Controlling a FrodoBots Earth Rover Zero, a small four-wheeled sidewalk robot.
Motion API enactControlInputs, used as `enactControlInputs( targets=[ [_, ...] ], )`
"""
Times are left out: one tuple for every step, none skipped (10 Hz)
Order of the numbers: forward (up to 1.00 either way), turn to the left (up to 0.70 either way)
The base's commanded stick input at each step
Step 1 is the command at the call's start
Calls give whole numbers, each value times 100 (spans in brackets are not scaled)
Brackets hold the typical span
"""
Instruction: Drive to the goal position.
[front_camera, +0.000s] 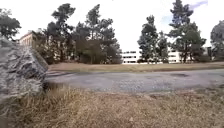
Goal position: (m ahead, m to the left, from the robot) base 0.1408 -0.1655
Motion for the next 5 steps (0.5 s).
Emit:
enactControlInputs(
  targets=[
    [45,0],
    [30,0],
    [0,0],
    [0,0],
    [0,0]
  ],
)
